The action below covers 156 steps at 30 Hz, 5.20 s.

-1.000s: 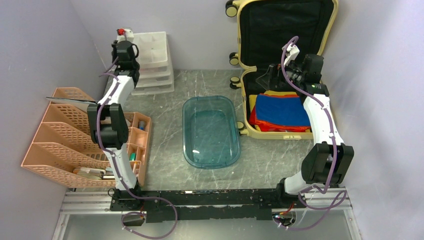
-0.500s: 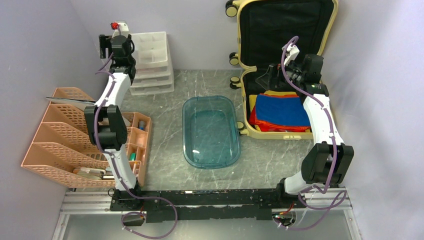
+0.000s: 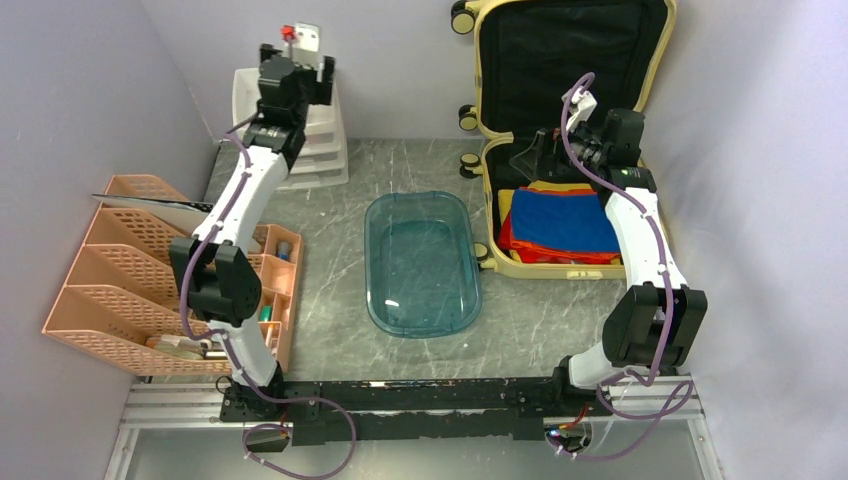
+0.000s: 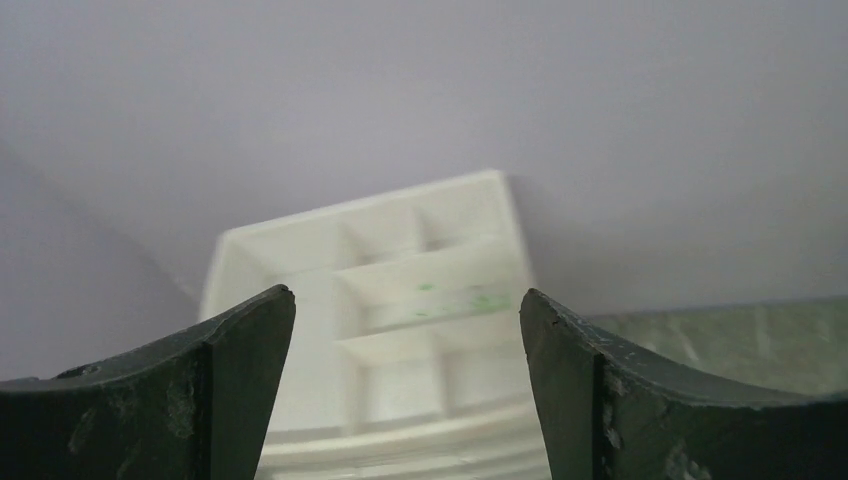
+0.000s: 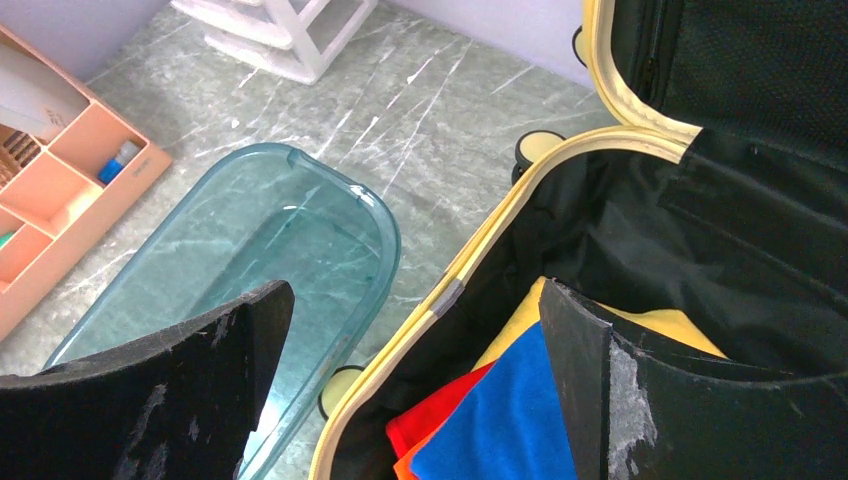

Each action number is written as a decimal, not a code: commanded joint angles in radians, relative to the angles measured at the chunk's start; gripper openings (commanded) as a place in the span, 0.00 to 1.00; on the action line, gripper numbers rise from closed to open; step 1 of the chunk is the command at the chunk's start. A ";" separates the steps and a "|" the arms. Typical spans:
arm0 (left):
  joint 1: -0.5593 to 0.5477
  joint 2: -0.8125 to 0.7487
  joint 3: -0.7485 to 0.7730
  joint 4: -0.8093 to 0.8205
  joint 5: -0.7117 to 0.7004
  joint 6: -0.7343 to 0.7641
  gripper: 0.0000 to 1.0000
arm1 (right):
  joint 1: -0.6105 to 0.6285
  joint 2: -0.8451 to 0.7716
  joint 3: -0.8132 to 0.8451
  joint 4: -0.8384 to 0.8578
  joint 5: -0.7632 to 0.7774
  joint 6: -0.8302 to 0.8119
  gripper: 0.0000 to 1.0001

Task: Open, take out, and arrange the luggage
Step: Adjust the storage box at the corner of the board, then adjust the bin at the center of the board.

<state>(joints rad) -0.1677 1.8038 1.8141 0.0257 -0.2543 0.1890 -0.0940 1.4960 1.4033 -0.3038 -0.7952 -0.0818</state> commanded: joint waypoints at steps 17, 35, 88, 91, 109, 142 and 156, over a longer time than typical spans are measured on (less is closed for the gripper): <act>-0.158 0.272 0.145 0.085 -0.205 0.182 0.87 | 0.003 -0.019 -0.009 0.049 -0.020 0.001 1.00; -0.082 0.314 0.095 0.171 -0.426 0.287 0.80 | 0.003 -0.016 -0.010 0.052 -0.031 0.006 1.00; -0.135 0.038 -0.042 -0.233 0.467 0.374 0.96 | 0.004 -0.009 -0.013 0.054 -0.039 0.012 1.00; -0.173 0.049 -0.056 -0.279 0.521 0.428 0.96 | 0.002 -0.015 -0.013 0.052 -0.038 0.009 1.00; -0.325 0.239 -0.045 -0.394 0.597 0.527 0.96 | 0.002 -0.017 -0.013 0.047 -0.036 -0.001 1.00; -0.314 0.248 -0.181 -0.366 0.381 0.495 0.33 | 0.002 -0.022 -0.017 0.048 -0.045 -0.003 1.00; -0.130 0.087 -0.330 -0.407 0.138 0.331 0.25 | 0.000 -0.014 -0.020 0.055 -0.057 0.012 1.00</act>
<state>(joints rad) -0.3462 1.9553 1.4906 -0.3965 0.0078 0.5991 -0.0940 1.4960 1.3899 -0.2897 -0.8207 -0.0738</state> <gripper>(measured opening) 0.329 0.997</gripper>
